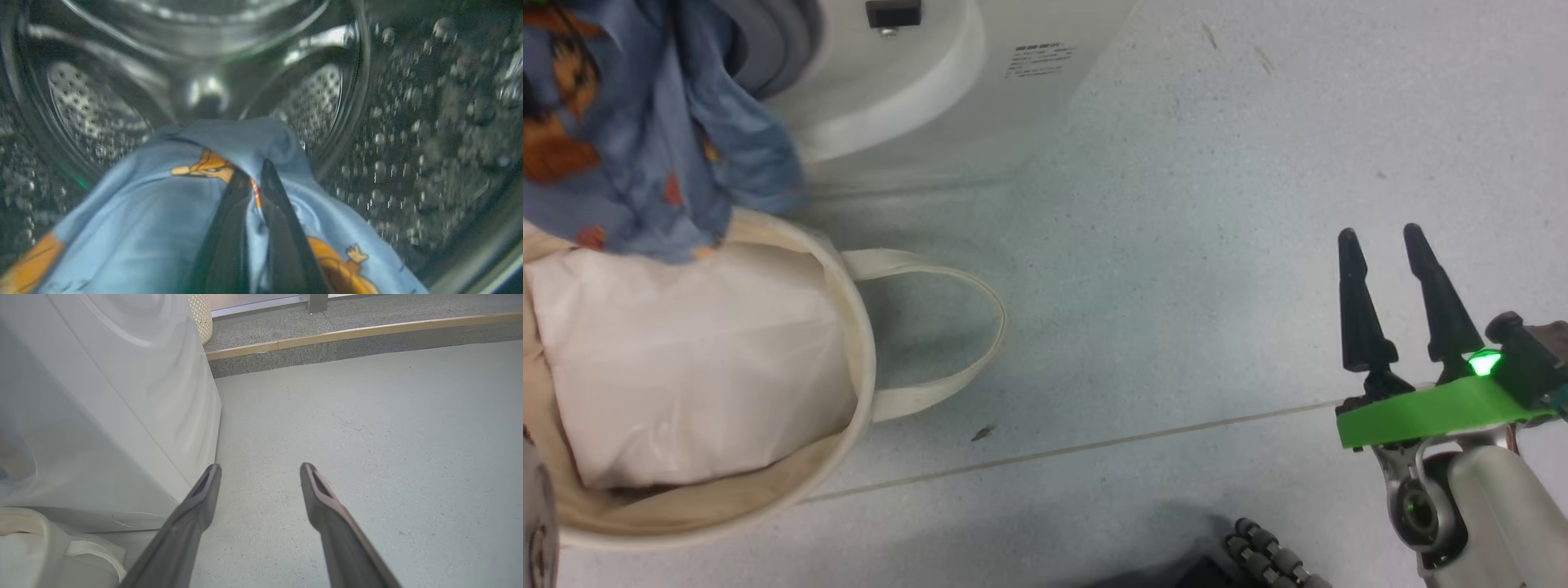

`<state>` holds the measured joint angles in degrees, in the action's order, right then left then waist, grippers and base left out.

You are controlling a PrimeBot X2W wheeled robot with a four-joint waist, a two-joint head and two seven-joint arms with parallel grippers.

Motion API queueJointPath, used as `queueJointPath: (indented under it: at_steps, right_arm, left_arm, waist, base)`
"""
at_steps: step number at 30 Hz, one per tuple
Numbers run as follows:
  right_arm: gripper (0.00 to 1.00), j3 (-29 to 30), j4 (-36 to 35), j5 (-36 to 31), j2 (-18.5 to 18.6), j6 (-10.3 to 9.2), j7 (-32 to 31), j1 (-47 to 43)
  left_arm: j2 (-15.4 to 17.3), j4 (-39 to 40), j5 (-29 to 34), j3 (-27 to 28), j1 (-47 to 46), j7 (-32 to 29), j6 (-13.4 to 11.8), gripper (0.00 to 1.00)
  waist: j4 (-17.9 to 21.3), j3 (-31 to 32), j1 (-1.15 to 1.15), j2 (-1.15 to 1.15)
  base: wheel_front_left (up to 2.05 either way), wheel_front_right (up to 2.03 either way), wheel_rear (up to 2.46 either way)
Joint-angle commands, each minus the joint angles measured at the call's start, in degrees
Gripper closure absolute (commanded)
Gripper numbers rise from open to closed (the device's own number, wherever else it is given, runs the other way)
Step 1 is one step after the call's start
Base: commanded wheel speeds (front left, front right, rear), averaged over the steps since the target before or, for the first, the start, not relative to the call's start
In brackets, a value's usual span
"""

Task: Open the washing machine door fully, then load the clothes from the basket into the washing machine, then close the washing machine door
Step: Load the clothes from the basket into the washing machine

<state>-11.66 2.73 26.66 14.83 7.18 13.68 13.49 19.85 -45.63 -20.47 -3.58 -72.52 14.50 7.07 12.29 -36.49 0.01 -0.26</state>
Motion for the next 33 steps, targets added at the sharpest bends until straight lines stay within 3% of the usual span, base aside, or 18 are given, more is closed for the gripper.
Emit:
queueJointPath:
  at_steps: [1,5,9,10,12,15,17,20,23,29,33]
  right_arm:
    - [0.00,-0.4,-2.0,-0.5,0.2,0.31,0.2,-2.7]
    - [0.00,-0.8,-2.5,-0.9,-0.4,0.31,0.2,-2.5]
    - [0.00,-1.3,-2.1,-1.0,-0.8,0.31,0.1,-2.5]
    - [0.00,-1.3,-2.1,-1.0,-0.9,0.31,0.1,-2.6]
    - [0.00,-1.1,-2.1,-0.9,-0.9,0.31,0.1,-2.8]
    - [0.00,-1.1,-2.4,-0.9,-1.2,0.31,0.1,-2.7]
    - [0.00,-1.4,-2.3,-0.9,-1.6,0.31,0.1,-2.6]
    - [0.00,-1.8,-1.9,-0.6,-2.0,0.31,0.3,-2.3]
    - [0.00,-2.5,-1.4,-0.2,-2.1,0.31,0.5,-1.6]
    - [0.00,-4.4,0.5,0.9,-1.9,0.31,0.8,0.2]
    - [0.00,-6.4,2.6,2.2,-1.8,0.31,1.0,1.8]
  left_arm:
    - [2.4,4.5,1.2,2.9,-1.8,0.5,0.0,1.00]
    - [0.7,7.1,4.2,7.1,-0.1,0.5,0.1,1.00]
    - [-0.6,-5.1,5.3,4.9,0.7,0.5,0.3,1.00]
    - [-0.8,-8.3,5.5,3.2,-0.1,0.4,0.4,0.85]
    - [-1.2,-14.0,5.3,0.4,-1.9,-1.8,0.4,0.01]
    - [-1.1,-20.2,5.1,-2.5,-4.4,-5.1,0.4,0.00]
    - [-0.7,-25.7,4.8,-3.3,-5.7,-12.1,0.2,0.00]
    - [-0.5,-27.2,5.2,-4.2,-5.7,-16.9,-0.5,0.00]
    - [-0.7,-27.4,4.8,-4.1,-5.3,-14.1,-0.6,0.00]
    - [-2.2,-27.0,3.6,-3.3,-2.1,-2.2,-1.1,0.00]
    - [-4.2,-26.8,2.4,-2.8,3.0,0.1,-0.6,0.00]
  waist:
    - [0.2,-0.6,-0.01,0.00]
    - [0.4,-0.9,-0.01,0.00]
    - [0.7,-0.3,-0.01,0.00]
    - [0.7,-0.2,-0.01,0.00]
    - [0.6,-0.3,-0.01,0.00]
    - [0.9,-0.4,-0.01,0.00]
    - [1.2,0.0,-0.01,0.00]
    - [1.4,0.6,-0.01,0.00]
    - [1.2,1.5,-0.01,0.00]
    - [-0.5,5.1,-0.01,0.00]
    - [-2.2,8.8,-0.01,0.00]
  base:
    - [0.00,0.00,0.00]
    - [0.00,0.00,0.00]
    - [0.00,0.00,0.00]
    - [0.00,0.00,0.00]
    - [0.00,0.00,0.00]
    - [0.00,0.00,0.00]
    - [0.00,0.00,0.00]
    - [0.00,0.00,0.00]
    - [0.00,0.00,0.00]
    - [0.00,0.00,0.00]
    - [0.00,0.00,0.00]
